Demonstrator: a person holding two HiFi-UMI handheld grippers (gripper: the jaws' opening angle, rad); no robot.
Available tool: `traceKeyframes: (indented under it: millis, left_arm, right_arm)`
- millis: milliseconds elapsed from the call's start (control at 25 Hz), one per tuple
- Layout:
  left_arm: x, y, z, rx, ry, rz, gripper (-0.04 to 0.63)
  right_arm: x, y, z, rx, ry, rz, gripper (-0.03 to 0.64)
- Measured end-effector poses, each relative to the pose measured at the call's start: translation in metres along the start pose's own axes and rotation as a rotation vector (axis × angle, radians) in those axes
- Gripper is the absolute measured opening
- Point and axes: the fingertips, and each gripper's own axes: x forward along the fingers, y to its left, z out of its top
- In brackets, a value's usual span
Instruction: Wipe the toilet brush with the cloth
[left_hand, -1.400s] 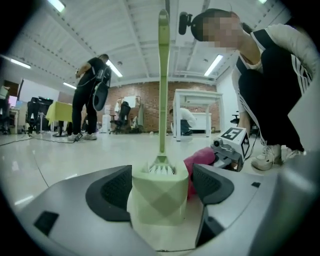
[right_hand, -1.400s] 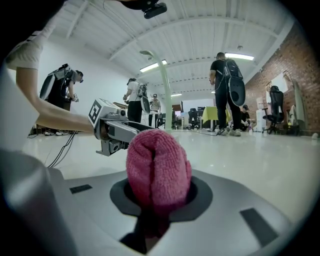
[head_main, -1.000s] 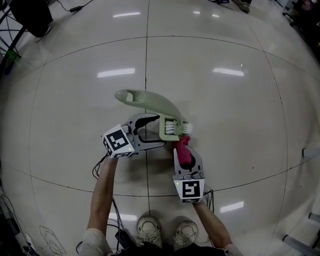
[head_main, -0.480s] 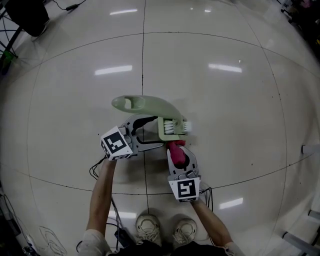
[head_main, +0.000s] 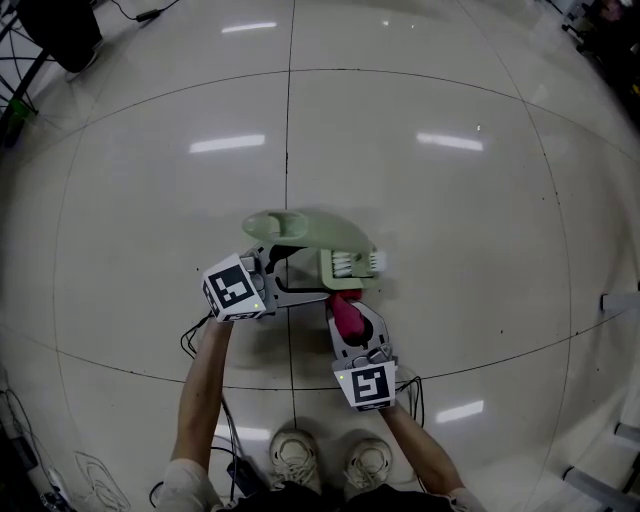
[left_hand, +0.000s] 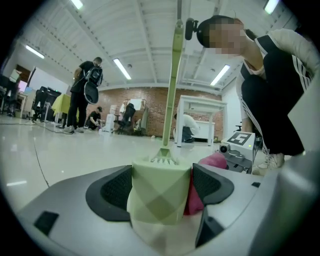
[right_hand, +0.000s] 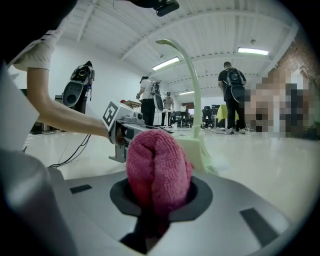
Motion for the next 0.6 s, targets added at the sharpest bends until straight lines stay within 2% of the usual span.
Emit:
traceKeyframes:
  millis: [160, 280, 400, 600]
  left_arm:
    - [0.008, 0.007, 0.003, 0.009, 0.012, -0.04, 0.377]
    - [0.01, 0.006, 0.003, 0.005, 0.011, -0.048, 0.377]
    - [0.009, 0.003, 0.004, -0.002, -0.001, -0.033, 0.377]
    - [-0.002, -0.004, 0.002, -0.03, -0.034, 0.011, 0.377]
  right_arm:
    - [-0.002, -0.003, 0.001, 0.014, -0.007, -0.009, 0.069]
    - [-0.008, -0.016, -0.001, 0.077, -0.001, -0.066, 0.069]
    - [-0.012, -0.033, -0.006, 0.128, 0.028, -0.125, 0.069]
    - [-0.011, -0.042, -0.007, 0.099, 0.039, -0.141, 0.069]
